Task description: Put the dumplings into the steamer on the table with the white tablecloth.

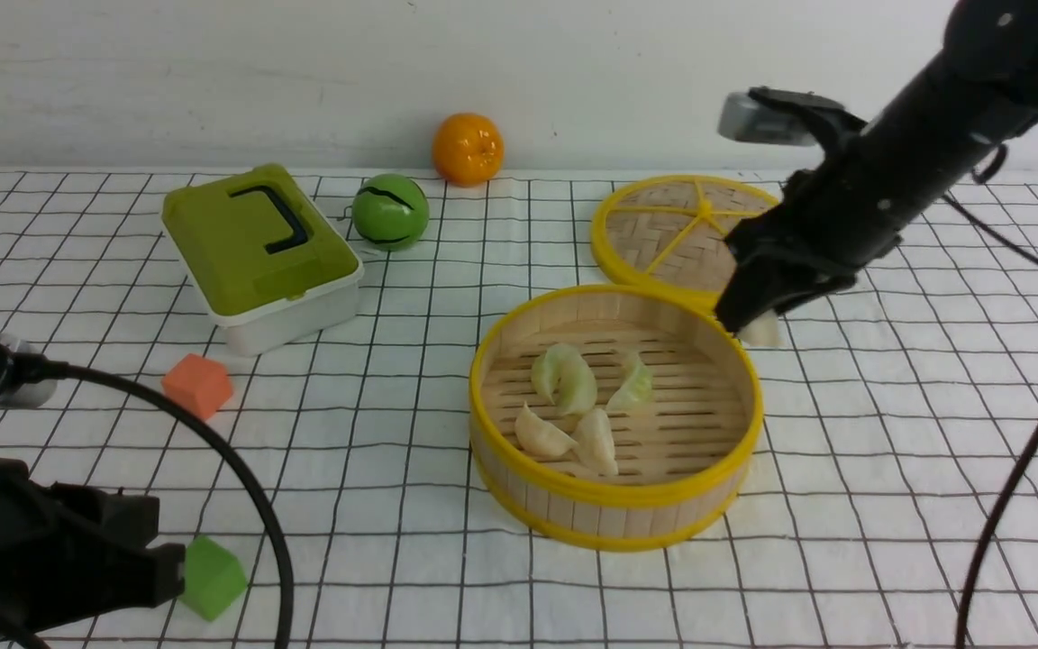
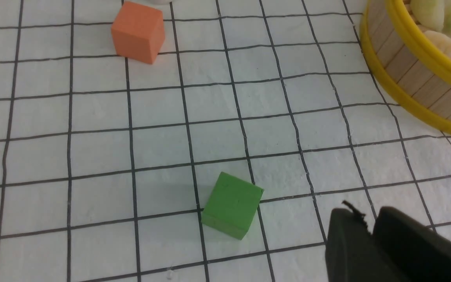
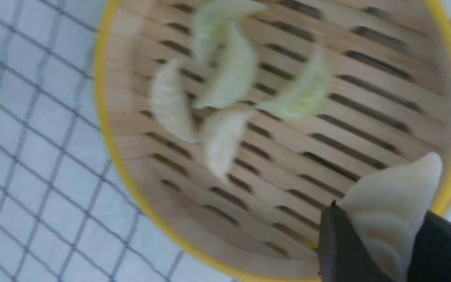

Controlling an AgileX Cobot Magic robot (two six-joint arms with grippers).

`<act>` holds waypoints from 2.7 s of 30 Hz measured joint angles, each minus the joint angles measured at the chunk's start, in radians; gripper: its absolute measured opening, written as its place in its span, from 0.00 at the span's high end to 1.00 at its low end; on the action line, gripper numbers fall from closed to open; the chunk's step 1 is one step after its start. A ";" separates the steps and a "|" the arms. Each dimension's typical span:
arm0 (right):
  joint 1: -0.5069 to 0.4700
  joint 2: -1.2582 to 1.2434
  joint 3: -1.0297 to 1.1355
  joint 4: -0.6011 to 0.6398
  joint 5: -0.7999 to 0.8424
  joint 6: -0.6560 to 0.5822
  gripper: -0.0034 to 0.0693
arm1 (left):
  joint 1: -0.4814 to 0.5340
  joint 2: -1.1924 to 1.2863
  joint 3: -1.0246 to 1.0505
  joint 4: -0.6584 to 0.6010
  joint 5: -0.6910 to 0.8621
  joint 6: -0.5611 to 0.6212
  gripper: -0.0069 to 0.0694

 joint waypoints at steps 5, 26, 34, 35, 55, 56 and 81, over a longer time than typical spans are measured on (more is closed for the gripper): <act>0.105 0.097 0.022 -0.015 -0.047 0.074 0.70 | 0.000 0.000 0.000 -0.002 0.000 0.000 0.78; 0.162 0.114 0.009 -0.177 -0.068 0.247 0.26 | 0.000 0.000 0.000 -0.018 0.003 0.000 0.76; 0.162 -0.184 0.005 -0.345 -0.038 0.250 0.53 | 0.000 0.000 0.000 -0.018 0.008 0.000 0.75; 0.162 -0.213 0.005 -0.357 -0.038 0.250 0.57 | 0.000 0.000 0.000 -0.018 0.008 0.000 0.75; 0.162 -1.229 0.862 -0.631 -0.584 0.176 0.97 | 0.000 0.000 0.000 -0.019 0.008 0.000 0.73; 0.162 -1.289 0.930 -0.650 -0.619 0.176 0.97 | 0.000 0.000 0.000 -0.019 0.008 0.000 0.73; 0.120 -1.690 1.832 -0.630 -1.050 0.251 0.95 | 0.000 0.000 0.000 -0.019 0.010 0.000 0.70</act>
